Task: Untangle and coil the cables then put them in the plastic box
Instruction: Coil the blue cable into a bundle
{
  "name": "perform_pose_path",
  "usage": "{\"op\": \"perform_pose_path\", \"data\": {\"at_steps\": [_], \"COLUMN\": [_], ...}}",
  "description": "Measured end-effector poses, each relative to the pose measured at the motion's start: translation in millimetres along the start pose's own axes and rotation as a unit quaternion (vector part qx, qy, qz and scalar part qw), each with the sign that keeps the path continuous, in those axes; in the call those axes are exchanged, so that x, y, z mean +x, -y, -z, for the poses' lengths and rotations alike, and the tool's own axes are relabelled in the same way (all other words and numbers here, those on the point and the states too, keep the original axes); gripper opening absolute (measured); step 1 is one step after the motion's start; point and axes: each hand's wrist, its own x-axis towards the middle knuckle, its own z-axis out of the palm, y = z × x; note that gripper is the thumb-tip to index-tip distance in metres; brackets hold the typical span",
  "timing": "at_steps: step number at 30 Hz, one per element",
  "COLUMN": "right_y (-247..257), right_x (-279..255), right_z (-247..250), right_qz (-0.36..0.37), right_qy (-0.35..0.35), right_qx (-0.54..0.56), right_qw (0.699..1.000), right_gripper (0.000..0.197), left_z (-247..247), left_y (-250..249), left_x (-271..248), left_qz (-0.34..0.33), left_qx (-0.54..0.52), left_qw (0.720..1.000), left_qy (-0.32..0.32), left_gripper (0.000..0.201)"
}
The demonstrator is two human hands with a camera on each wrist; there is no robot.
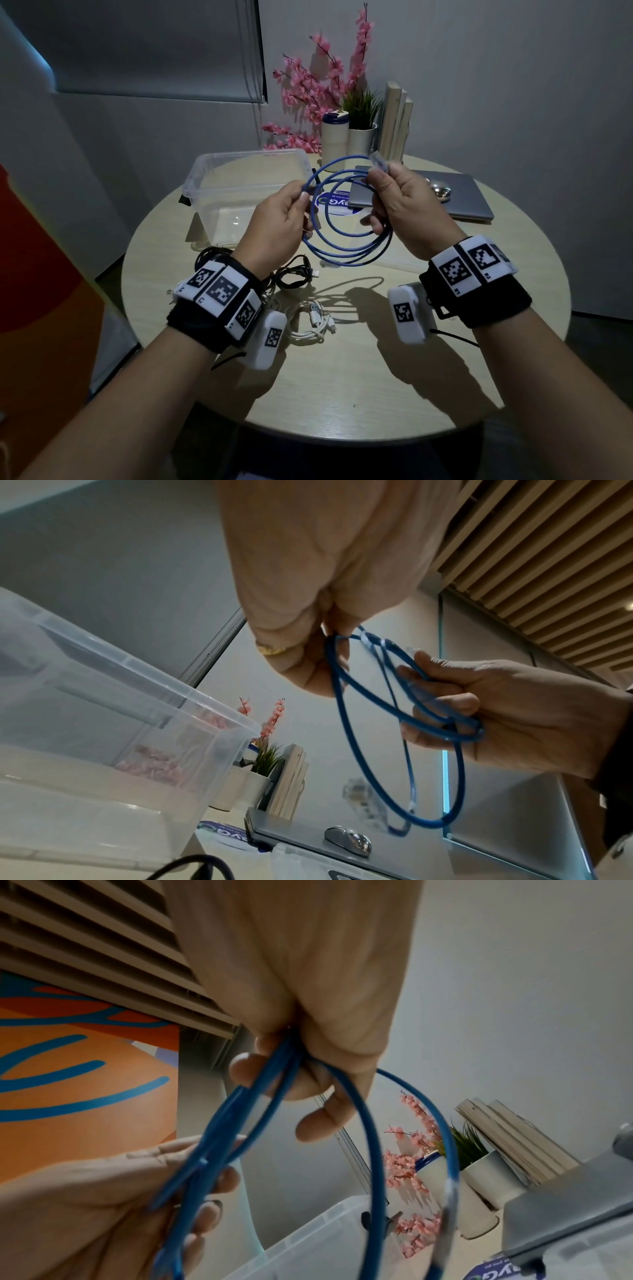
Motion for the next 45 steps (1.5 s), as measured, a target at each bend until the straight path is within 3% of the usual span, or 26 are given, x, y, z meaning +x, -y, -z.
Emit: {"op": "perform_pose_path", "data": {"at_steps": [4, 9, 12, 17, 22, 27, 31, 33, 35, 40, 45], "right_y": [1.1, 4.9, 3.5, -5.2, -1.1, 4.7, 4.3, 4.8, 6.1, 6.1, 9.8], "right_x": [-1.9, -4.1, -1.7, 0.7, -4.6, -7.0, -3.5, -1.1, -0.7, -2.6, -3.7], "right_z": [-3.5, -5.3, -1.4, 1.4, -4.8, -6.4, -9.4, -9.4, -10.2, -14.4, -9.2], "right_qz": [-0.027, 0.000, 0.025, 0.040, -0.022, -0.029, -0.014, -0.012, -0.012, -0.026, -0.045], "right_qy": [0.018, 0.033, 0.005, -0.015, 0.043, 0.091, 0.009, -0.036, -0.047, 0.005, 0.026], "right_qx": [-0.039, -0.133, -0.199, -0.257, -0.088, -0.065, -0.022, 0.019, 0.037, 0.046, 0.038], "right_qw": [0.999, 0.991, 0.980, 0.966, 0.995, 0.993, 1.000, 0.999, 0.998, 0.999, 0.998], "right_gripper": [0.022, 0.017, 0.015, 0.019, 0.018, 0.023, 0.021, 0.021, 0.021, 0.015, 0.011], "left_z": [-0.9, 4.9, 8.7, 5.6, 5.2, 6.1, 2.4, -0.7, -5.7, -19.7, -15.3], "left_y": [-0.1, -1.5, 2.9, 2.5, -0.1, -2.8, -6.8, -2.9, -0.2, -3.6, -7.3], "left_x": [3.2, 6.5, 6.5, 2.7, 4.1, 6.5, 2.9, 2.4, 1.7, -1.4, -4.0], "left_qz": [-0.043, -0.061, -0.064, -0.072, -0.034, -0.016, 0.057, 0.126, 0.160, 0.133, 0.076], "left_qx": [0.057, 0.151, 0.206, 0.179, 0.022, -0.088, -0.135, -0.113, -0.068, -0.057, 0.017], "left_qw": [0.997, 0.981, 0.974, 0.981, 0.998, 0.996, 0.989, 0.986, 0.985, 0.989, 0.995], "left_qy": [-0.037, -0.104, -0.073, 0.021, 0.048, -0.010, -0.014, -0.003, 0.006, 0.013, 0.065], "left_gripper": [0.026, 0.030, 0.034, 0.038, 0.030, 0.018, 0.017, 0.057, 0.075, 0.029, 0.035]}}
